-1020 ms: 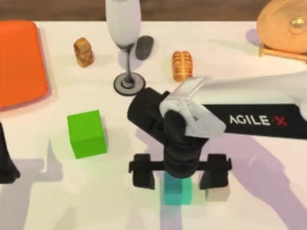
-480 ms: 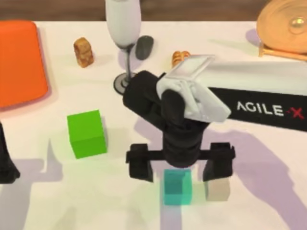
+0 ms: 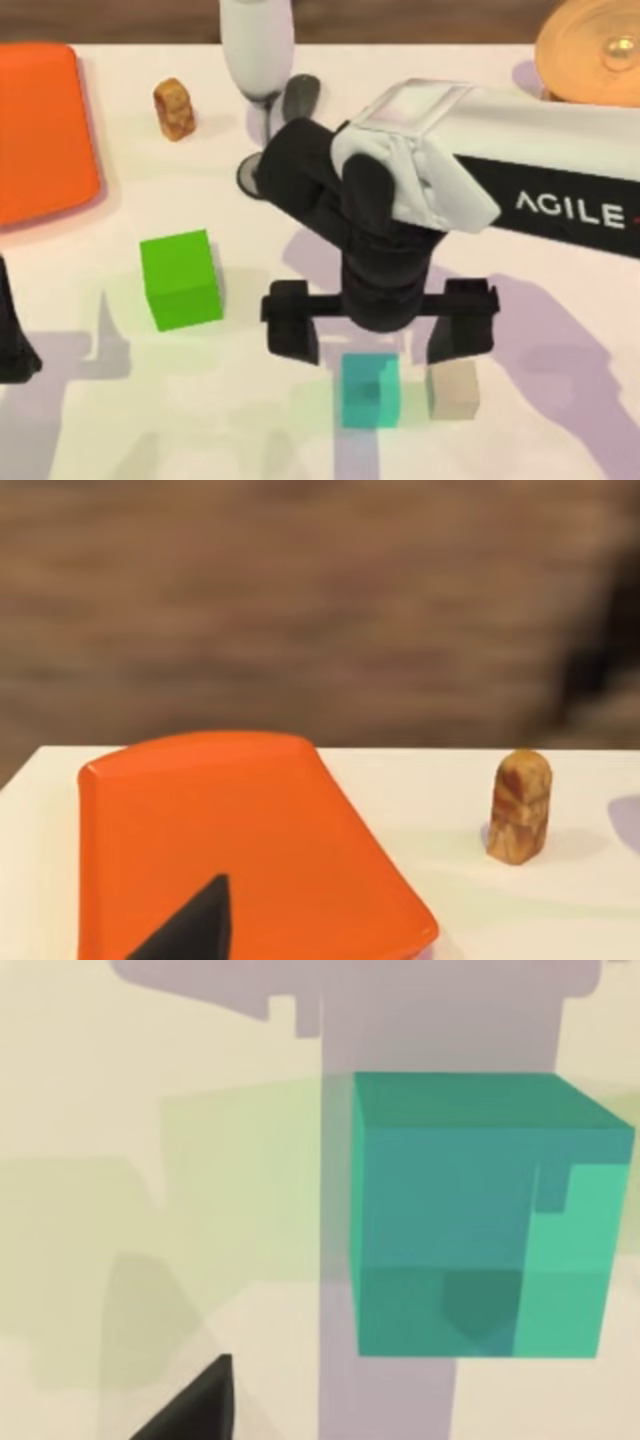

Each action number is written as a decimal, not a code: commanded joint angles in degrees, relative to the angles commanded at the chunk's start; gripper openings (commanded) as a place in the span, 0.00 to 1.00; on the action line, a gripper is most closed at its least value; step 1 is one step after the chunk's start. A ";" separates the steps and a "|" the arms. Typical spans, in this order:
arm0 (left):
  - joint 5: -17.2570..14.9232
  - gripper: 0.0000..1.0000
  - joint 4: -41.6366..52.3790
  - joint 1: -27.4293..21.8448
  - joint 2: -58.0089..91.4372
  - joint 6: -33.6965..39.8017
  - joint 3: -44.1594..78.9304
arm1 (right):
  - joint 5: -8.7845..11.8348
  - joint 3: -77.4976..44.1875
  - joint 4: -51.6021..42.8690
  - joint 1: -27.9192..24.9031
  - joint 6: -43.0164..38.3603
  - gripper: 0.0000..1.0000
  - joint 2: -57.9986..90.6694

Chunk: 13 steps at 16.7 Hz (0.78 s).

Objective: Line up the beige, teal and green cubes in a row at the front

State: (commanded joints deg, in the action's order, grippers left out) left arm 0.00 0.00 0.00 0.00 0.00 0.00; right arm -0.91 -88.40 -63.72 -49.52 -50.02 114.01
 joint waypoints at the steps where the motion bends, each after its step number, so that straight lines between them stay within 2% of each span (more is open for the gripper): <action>1: -0.02 1.00 0.34 -0.13 0.45 -0.31 0.45 | -0.21 0.46 0.27 0.28 0.30 1.00 -0.57; 3: -0.05 1.00 2.13 -0.75 2.94 -1.93 2.90 | -1.19 2.72 1.70 1.62 1.85 1.00 -3.51; 7: -0.03 1.00 9.44 -3.08 14.27 -8.47 13.58 | -4.42 11.95 7.81 6.83 8.16 1.00 -16.69; 13: 0.15 1.00 26.60 -8.27 46.18 -23.31 37.26 | -8.60 36.15 23.17 19.96 22.92 1.00 -50.87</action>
State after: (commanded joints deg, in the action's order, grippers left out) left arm 0.15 26.60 -8.27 46.18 -23.31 37.26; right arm -9.52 -52.25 -40.55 -29.55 -27.09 63.13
